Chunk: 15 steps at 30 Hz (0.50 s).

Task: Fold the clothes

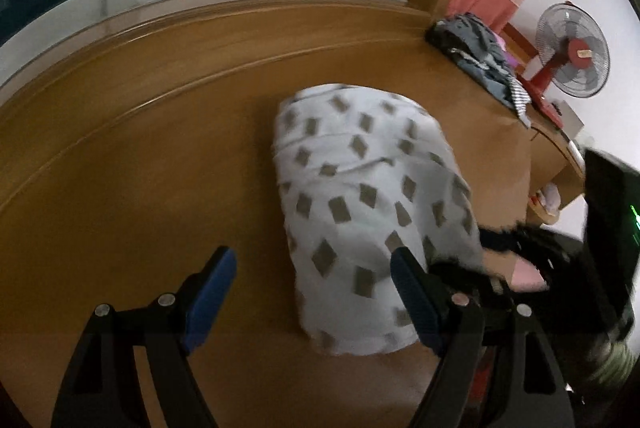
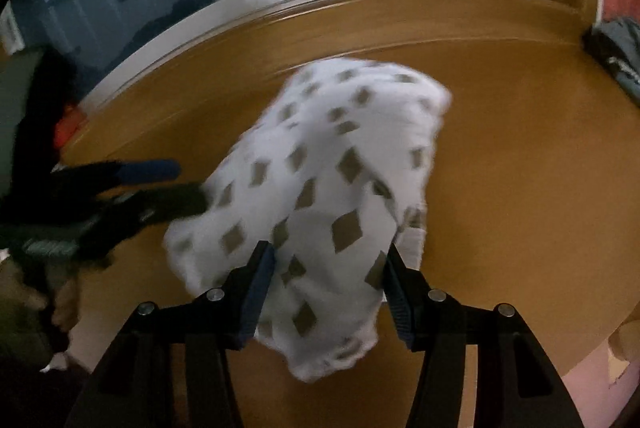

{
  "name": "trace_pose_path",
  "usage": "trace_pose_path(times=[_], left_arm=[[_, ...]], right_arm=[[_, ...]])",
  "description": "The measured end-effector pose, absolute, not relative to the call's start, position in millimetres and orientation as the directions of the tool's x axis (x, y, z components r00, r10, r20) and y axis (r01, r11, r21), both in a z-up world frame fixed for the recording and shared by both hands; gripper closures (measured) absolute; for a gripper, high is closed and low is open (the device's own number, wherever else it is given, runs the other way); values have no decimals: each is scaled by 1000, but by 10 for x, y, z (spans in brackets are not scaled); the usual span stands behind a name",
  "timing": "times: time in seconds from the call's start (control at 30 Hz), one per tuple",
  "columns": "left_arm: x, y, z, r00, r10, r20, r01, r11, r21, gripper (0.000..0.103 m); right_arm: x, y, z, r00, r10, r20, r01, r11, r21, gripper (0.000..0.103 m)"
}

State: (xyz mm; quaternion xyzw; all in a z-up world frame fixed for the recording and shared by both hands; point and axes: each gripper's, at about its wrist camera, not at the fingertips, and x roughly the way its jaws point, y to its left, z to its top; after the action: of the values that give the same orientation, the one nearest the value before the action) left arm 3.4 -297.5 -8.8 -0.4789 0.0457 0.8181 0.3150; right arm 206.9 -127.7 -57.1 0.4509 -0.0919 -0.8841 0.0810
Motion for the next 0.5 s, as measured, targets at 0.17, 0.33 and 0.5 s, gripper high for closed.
trace_pose_path(times=[0.17, 0.33, 0.5], left_arm=[[50, -3125, -97, -368, 461, -807, -536, -815, -221, 25], [87, -3196, -59, -388, 451, -804, -512, -830, -219, 25], [99, -3137, 2, -416, 430, -801, -462, -859, -221, 25]], right_arm=[[2214, -1589, -543, -555, -260, -790, 135, -965, 223, 48], [2293, -1590, -403, -565, -278, -777, 165, -961, 224, 48], [2102, -1257, -215, -589, -277, -759, 160, -961, 226, 48]])
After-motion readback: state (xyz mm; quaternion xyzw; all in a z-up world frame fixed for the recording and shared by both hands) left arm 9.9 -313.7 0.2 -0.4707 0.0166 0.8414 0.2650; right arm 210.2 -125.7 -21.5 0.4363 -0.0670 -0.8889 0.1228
